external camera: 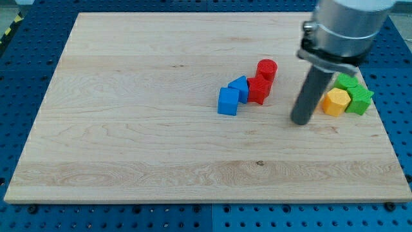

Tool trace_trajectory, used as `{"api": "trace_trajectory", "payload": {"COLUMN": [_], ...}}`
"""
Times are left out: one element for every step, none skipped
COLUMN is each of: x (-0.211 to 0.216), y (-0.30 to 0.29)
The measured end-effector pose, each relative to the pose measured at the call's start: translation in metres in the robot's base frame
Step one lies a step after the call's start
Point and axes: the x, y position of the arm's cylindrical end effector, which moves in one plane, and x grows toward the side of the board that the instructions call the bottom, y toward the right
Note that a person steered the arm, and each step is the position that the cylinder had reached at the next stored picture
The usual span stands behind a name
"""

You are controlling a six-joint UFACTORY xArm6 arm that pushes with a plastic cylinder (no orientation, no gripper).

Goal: Push the yellow heart to the left side of the green circle

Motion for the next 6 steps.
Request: {"api": "trace_trajectory", "payload": {"x": [-0.01, -0.032, -0.042, -0.042, -0.045, -0.051], "y": [-0.003, 0.023, 0.031, 0.021, 0.021, 0.026]}}
